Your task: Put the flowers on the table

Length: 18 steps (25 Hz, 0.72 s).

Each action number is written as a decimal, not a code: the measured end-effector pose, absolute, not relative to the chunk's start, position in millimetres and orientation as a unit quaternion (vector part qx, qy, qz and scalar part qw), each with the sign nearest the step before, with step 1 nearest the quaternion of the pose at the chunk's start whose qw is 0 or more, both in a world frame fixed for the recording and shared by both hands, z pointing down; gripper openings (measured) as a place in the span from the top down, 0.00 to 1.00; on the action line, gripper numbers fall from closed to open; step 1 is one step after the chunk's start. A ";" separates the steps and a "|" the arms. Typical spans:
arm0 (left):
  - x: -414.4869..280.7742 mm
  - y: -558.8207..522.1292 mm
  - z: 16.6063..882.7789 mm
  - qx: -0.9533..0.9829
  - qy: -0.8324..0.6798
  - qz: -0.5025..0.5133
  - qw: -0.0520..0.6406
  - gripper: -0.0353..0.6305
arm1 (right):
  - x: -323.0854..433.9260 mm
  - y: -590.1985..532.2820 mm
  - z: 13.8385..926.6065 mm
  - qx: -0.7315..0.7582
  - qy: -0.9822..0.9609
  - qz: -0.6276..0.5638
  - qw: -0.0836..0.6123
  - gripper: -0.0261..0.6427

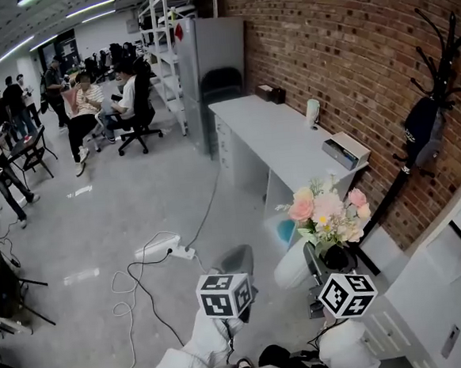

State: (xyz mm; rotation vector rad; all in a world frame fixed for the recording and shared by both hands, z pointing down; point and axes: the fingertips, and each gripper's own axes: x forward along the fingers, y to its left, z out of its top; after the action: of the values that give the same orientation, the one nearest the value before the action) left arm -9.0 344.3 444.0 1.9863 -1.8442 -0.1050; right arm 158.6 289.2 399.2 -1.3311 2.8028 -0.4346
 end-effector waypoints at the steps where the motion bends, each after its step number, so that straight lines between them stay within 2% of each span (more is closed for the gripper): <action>1: -10.6 342.4 446.4 0.716 -0.663 -0.037 0.215 0.94 | 158.6 286.4 400.5 -0.428 0.893 -0.140 0.004 0.55; 18: -38.0 212.9 466.6 0.713 -0.664 -0.025 0.221 0.94 | 121.2 149.4 408.4 -0.418 0.899 -0.132 -0.001 0.55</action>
State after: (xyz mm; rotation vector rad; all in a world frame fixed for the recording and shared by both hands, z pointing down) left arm -38.0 212.9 466.6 1.9715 -1.8364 -0.0692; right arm 121.2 149.4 408.4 -1.3140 2.8254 -0.4160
